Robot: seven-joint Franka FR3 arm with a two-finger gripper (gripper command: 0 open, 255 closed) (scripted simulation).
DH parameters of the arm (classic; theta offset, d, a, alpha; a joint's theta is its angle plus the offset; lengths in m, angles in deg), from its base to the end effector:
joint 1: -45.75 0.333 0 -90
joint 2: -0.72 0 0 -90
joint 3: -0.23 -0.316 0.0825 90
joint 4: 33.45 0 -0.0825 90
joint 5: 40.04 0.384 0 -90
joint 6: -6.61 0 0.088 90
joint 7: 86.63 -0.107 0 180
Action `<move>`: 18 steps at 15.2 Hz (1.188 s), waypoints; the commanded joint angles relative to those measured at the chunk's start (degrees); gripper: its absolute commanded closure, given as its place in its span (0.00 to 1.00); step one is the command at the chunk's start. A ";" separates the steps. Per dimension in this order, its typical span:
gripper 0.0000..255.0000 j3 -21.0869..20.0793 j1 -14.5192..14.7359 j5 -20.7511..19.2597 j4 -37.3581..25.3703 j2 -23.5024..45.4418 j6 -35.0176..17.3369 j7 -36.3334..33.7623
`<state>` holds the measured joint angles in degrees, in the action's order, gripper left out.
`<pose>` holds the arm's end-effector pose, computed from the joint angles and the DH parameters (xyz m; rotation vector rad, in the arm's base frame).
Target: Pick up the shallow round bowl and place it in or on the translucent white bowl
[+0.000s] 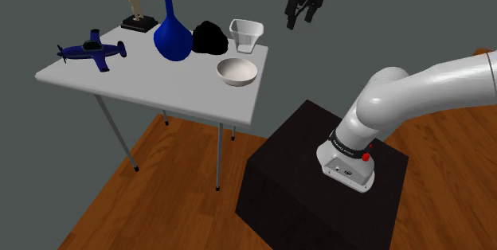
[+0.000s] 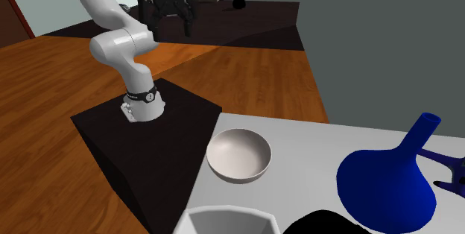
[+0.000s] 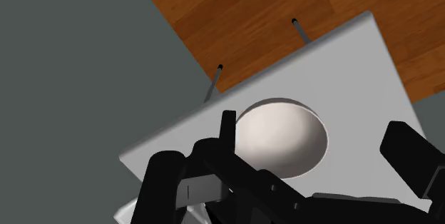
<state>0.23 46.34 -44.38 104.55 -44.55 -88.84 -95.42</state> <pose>0.3141 -0.0042 0.5757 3.0618 -0.2112 0.0821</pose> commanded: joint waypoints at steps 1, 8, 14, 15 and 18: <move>0.00 0.00 0.00 0.00 0.00 0.00 0.00 0.00; 0.00 -3.86 0.43 0.38 3.04 10.27 -13.60 -5.76; 0.00 -7.14 0.12 -0.92 2.17 21.85 -24.37 -11.22; 0.00 -7.67 0.01 -1.35 1.71 23.96 -26.01 -12.22; 0.00 -9.15 -0.37 -3.12 -0.20 30.51 -30.52 -15.45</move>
<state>-8.40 46.09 -46.86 104.48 -16.18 -117.33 -109.66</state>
